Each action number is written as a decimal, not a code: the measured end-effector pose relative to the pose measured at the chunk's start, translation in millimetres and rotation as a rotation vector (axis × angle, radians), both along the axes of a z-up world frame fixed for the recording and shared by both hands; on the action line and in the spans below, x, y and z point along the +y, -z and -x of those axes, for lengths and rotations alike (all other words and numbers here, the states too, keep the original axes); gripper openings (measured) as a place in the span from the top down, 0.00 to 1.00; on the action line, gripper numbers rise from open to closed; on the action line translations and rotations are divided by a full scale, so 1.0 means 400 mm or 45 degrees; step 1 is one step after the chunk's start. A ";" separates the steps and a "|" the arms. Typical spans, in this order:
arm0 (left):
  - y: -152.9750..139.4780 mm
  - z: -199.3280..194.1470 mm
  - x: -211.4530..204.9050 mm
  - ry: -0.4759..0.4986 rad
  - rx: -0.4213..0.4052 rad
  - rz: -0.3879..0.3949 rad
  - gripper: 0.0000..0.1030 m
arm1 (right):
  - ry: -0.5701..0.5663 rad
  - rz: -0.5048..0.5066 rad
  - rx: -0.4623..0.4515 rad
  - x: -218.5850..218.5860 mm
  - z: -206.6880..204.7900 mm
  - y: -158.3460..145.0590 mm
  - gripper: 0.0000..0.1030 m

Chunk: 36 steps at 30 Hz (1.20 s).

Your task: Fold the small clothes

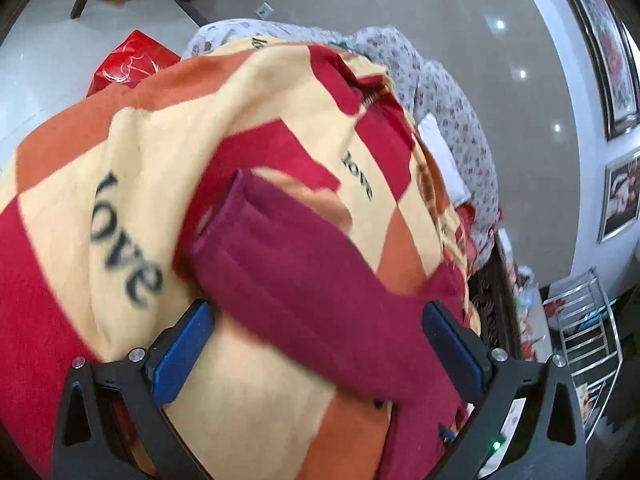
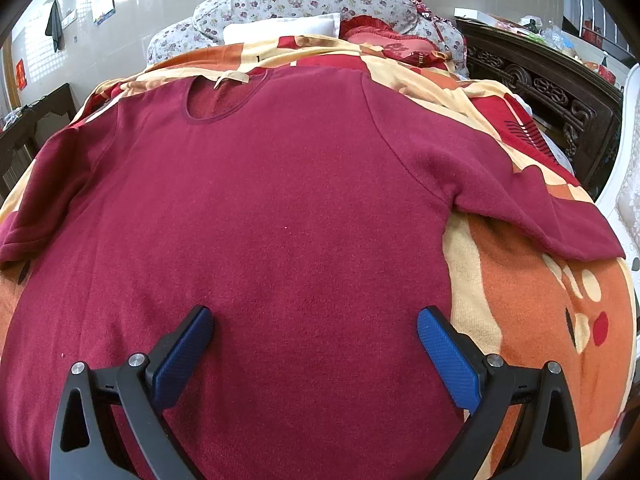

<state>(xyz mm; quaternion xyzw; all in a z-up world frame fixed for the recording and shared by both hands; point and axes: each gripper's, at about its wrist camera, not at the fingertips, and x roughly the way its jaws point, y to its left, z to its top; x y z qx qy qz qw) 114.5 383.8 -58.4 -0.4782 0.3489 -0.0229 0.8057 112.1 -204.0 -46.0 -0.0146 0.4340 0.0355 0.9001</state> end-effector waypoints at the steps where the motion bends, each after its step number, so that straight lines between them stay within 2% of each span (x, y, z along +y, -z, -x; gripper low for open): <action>1: 0.004 -0.005 0.008 -0.014 -0.014 0.023 0.00 | 0.000 0.002 0.000 0.000 0.001 0.001 0.00; 4: 0.005 0.006 0.030 -0.075 -0.065 0.088 0.00 | 0.000 0.002 -0.001 0.000 0.000 0.001 0.00; 6: -0.011 0.029 0.029 -0.113 -0.116 0.088 0.00 | 0.000 0.001 -0.001 0.000 0.000 0.002 0.00; 8: -0.034 0.049 0.019 -0.153 -0.153 0.028 0.04 | 0.000 0.002 -0.001 0.000 0.000 0.002 0.00; 10: -0.043 0.047 0.013 -0.157 -0.144 -0.027 0.12 | 0.000 0.003 -0.001 0.000 0.000 0.002 0.00; 12: -0.041 0.034 0.012 -0.174 -0.085 -0.097 0.30 | -0.001 0.002 -0.001 0.000 -0.001 0.002 0.00; 13: -0.033 0.024 0.012 -0.175 -0.045 -0.113 0.35 | 0.000 0.001 -0.001 0.000 0.000 0.002 0.00; 15: -0.017 0.011 0.010 -0.164 0.001 -0.122 0.62 | 0.000 0.000 -0.002 0.000 -0.001 0.002 0.00; 17: -0.005 0.007 0.009 -0.169 0.041 -0.153 0.82 | 0.000 0.002 -0.001 0.000 -0.001 0.003 0.00; 18: -0.003 0.008 0.010 -0.177 0.044 -0.163 0.85 | 0.000 0.002 -0.002 0.000 -0.001 0.003 0.00; 21: -0.009 0.014 0.010 -0.201 0.022 -0.189 0.90 | -0.001 0.000 -0.001 0.000 -0.002 0.003 0.00; 24: -0.033 0.025 0.002 -0.235 0.011 -0.271 0.94 | -0.001 -0.001 -0.001 0.000 -0.002 0.004 0.00; 30: -0.182 0.151 0.045 -0.546 -0.146 -0.471 0.94 | -0.001 -0.001 -0.001 0.002 -0.002 0.003 0.00; 32: -0.213 0.172 0.051 -0.596 -0.167 -0.517 0.94 | -0.002 -0.002 -0.002 0.004 -0.004 0.001 0.00; 36: -0.257 0.162 0.009 -0.519 -0.230 -0.553 0.94 | -0.002 -0.003 -0.002 0.003 -0.003 0.003 0.00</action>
